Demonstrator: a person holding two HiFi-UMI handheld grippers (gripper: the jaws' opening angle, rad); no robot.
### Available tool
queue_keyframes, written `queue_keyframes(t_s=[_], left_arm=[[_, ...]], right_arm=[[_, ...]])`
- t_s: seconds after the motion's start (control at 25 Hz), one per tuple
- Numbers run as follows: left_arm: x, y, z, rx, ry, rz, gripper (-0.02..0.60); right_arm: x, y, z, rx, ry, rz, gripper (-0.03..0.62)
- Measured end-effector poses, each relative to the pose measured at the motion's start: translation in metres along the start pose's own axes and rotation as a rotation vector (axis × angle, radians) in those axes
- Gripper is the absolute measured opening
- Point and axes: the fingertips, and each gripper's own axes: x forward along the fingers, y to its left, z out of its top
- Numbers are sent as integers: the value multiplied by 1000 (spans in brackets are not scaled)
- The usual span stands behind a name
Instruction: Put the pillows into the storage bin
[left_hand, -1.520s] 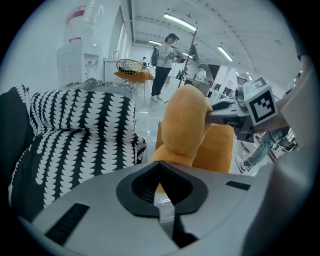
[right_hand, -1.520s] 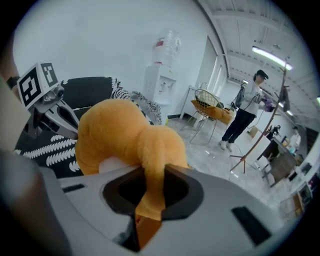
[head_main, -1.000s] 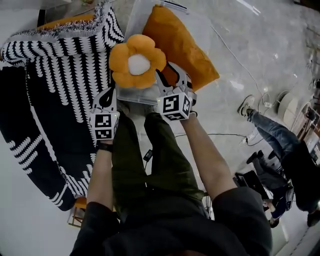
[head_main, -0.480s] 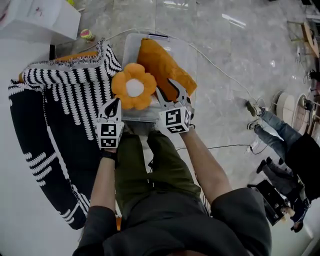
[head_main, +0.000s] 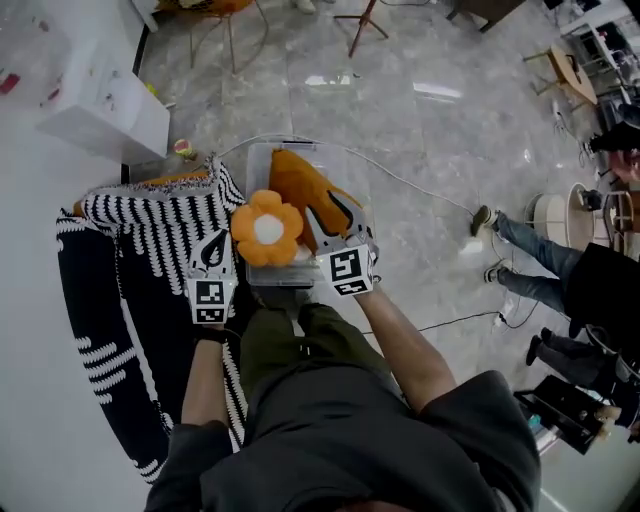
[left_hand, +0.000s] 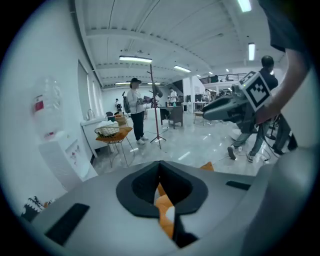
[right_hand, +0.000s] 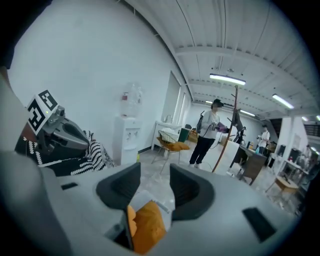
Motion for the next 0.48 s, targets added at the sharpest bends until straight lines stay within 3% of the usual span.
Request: queue_keyframes(t_s=[0.12, 0.32, 0.48], left_arm=[[-19, 20, 31, 43, -57, 39, 5], [-48, 39, 88, 245, -138, 54, 5], [-64, 57, 139, 211, -217, 38, 5]], right_arm=[[-25, -9, 33, -16, -40, -27, 186], [-58, -13, 78, -21, -102, -54, 186], [-78, -13, 99, -16, -128, -81, 186]])
